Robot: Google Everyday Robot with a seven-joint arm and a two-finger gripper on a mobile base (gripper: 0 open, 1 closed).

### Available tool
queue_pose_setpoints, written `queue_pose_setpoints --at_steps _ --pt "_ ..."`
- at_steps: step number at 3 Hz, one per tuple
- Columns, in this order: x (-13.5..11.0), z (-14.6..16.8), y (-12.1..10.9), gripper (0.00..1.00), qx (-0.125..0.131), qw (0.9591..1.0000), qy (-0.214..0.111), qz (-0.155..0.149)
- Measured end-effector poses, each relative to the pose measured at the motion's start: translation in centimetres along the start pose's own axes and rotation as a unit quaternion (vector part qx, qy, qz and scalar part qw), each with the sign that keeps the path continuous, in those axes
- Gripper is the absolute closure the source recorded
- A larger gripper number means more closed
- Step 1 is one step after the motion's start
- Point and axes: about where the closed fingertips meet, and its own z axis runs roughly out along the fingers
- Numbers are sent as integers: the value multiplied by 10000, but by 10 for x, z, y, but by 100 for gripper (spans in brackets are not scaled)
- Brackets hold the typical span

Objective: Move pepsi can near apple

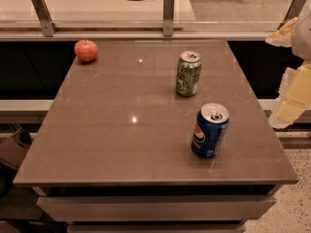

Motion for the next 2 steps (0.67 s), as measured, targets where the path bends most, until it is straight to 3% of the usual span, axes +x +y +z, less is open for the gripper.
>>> queue_pose_setpoints --at_steps 1,2 --pt "4 12 5 0 -272 9977 -609 121" --pt "1 24 17 0 -507 9901 -1277 274"
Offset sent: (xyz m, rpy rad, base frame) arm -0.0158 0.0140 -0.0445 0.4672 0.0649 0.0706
